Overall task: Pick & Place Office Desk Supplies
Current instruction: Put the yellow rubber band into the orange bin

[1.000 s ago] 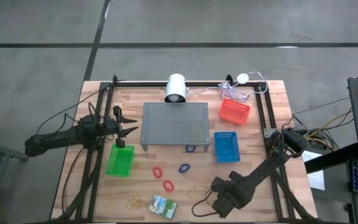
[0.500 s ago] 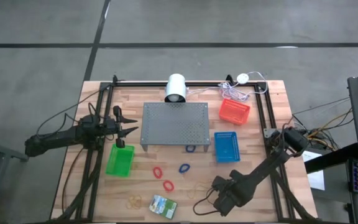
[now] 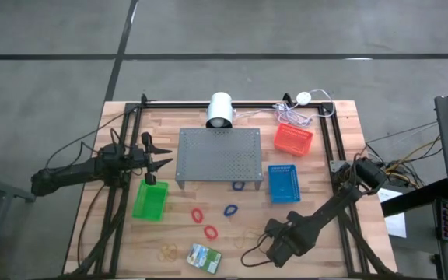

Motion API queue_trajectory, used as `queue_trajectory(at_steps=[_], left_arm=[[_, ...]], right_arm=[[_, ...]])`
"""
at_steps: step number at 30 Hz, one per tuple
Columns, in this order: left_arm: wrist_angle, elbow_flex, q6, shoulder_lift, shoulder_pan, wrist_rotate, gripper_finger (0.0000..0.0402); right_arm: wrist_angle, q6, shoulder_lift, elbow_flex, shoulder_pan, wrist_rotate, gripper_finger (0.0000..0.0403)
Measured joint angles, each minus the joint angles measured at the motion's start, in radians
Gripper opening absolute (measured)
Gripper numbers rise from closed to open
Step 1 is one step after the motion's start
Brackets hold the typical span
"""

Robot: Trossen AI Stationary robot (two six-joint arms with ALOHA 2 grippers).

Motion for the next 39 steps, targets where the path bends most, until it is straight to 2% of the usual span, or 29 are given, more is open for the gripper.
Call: queue_trajectory(at_steps=[8,21,39], left_arm=[[0.0,0.0,0.0,0.0,0.0,0.0,0.0134],[0.0,0.0,0.0,0.0,0.0,0.0,0.0134],[0.0,0.0,0.0,0.0,0.0,0.0,0.0134]], right_arm=[[-0.005,-0.016,0.001,-0.001,-0.006,-0.013,0.0011],[-0.028,0.059,-0.034,-0.006,-0.008,0.001,0.0008],[-0.099,0.072,-0.087,0.018,-0.008,0.057,0.0008]])
